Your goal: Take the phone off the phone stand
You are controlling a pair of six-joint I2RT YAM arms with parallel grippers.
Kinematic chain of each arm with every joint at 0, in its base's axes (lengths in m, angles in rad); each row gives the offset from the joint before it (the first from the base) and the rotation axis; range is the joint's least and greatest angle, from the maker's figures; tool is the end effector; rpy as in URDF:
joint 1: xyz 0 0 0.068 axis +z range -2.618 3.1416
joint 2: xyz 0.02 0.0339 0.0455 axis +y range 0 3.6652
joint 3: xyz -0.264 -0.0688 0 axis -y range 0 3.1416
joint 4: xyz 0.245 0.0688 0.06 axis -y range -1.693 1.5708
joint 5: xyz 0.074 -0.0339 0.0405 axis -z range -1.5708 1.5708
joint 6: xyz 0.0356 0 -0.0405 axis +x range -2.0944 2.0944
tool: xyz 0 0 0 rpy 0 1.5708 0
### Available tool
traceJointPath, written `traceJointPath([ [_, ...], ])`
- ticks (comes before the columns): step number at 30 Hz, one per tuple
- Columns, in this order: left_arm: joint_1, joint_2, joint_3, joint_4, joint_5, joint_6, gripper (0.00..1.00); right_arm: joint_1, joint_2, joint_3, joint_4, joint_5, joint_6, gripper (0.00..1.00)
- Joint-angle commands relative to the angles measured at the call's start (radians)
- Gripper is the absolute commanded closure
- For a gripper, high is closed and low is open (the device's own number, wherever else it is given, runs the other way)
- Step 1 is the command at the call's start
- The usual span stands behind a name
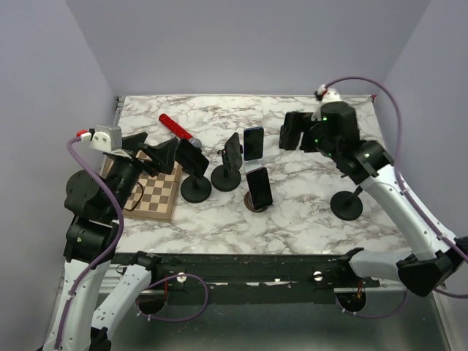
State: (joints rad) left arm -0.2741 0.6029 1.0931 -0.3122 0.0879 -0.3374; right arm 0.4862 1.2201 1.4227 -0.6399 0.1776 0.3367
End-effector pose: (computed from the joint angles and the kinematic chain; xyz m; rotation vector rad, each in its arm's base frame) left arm 0.0937 -0.0296 0.4509 0.0296 1.4169 -0.5688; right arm 0.2293 0.1141 0.4233 -0.0366 2.0176 0.3484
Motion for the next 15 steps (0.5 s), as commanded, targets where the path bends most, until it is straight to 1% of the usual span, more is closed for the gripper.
traceJointPath([
  [1, 0.006, 0.017, -0.015, 0.015, 0.043, -0.015, 0.02, 0.174, 0.046, -0.064, -0.034, 0.013, 0.054, 0.00],
  [3, 0.006, 0.027, -0.013, 0.032, 0.038, -0.015, 0.01, 0.255, 0.085, -0.094, -0.024, 0.058, 0.068, 0.00],
  [5, 0.006, 0.046, -0.014, 0.057, 0.060, -0.013, 0.02, 0.306, 0.104, -0.133, 0.003, 0.094, 0.097, 0.00],
  [8, 0.004, 0.085, -0.021, 0.102, 0.113, 0.007, 0.02, 0.354, 0.110, -0.198, 0.062, 0.109, 0.133, 0.00],
  [11, -0.002, 0.118, -0.031, 0.143, 0.135, -0.009, 0.02, 0.393, 0.112, -0.255, 0.111, 0.126, 0.164, 0.00],
  [13, -0.002, 0.123, -0.056, 0.182, 0.138, -0.019, 0.01, 0.406, 0.116, -0.296, 0.148, 0.115, 0.172, 0.00],
  [15, -0.002, 0.118, -0.090, 0.219, 0.107, -0.031, 0.01, 0.416, 0.123, -0.324, 0.160, 0.139, 0.178, 0.00],
])
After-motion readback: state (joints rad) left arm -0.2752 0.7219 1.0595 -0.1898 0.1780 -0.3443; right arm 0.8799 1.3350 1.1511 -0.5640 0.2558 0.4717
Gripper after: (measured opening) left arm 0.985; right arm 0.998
